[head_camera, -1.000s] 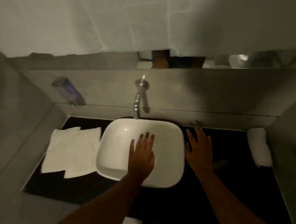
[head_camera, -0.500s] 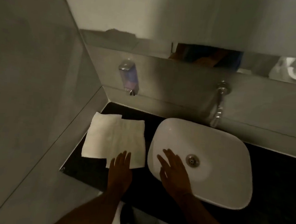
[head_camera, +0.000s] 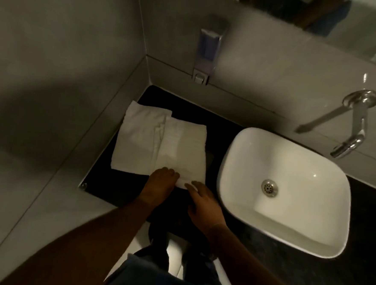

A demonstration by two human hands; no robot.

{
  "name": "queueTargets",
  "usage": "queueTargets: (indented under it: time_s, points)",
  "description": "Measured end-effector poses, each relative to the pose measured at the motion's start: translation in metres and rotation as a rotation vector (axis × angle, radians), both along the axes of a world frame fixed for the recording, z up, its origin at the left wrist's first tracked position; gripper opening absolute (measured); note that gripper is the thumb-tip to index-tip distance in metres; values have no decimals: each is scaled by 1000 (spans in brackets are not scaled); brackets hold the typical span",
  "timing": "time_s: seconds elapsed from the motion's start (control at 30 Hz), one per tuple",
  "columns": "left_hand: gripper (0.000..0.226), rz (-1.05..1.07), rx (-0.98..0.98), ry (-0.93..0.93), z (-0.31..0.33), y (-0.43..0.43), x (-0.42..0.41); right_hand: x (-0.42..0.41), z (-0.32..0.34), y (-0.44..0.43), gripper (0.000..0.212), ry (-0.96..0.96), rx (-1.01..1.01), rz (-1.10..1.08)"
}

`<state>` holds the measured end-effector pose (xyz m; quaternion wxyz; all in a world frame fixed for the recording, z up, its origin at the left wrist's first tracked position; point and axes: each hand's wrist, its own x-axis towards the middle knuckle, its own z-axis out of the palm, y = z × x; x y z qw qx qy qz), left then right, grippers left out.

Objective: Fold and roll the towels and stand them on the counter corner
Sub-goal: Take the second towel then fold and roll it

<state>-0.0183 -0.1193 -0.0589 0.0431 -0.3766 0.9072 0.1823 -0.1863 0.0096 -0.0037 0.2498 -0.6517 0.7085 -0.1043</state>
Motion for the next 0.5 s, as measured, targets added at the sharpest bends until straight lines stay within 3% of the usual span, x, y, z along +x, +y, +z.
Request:
queueTargets:
  time_s: [0.1,0.2,0.27,0.4,0.5]
  points:
    - [28,47,14,60,10,9,21,2,-16,-6,59,1,65,-24]
    - [19,65,28,48,25,20,40,2,-29,-6,31,-169,148,-74]
    - [21,48,40,39,32,24,50,2,-34,-1,23,-274,175,-129]
    - [45,-60,87,67,34,28,75,0,-33,9,29,-384,218,-280]
    - [44,22,223,215,34,27,91,-9,-31,14,28,-372,292,-382]
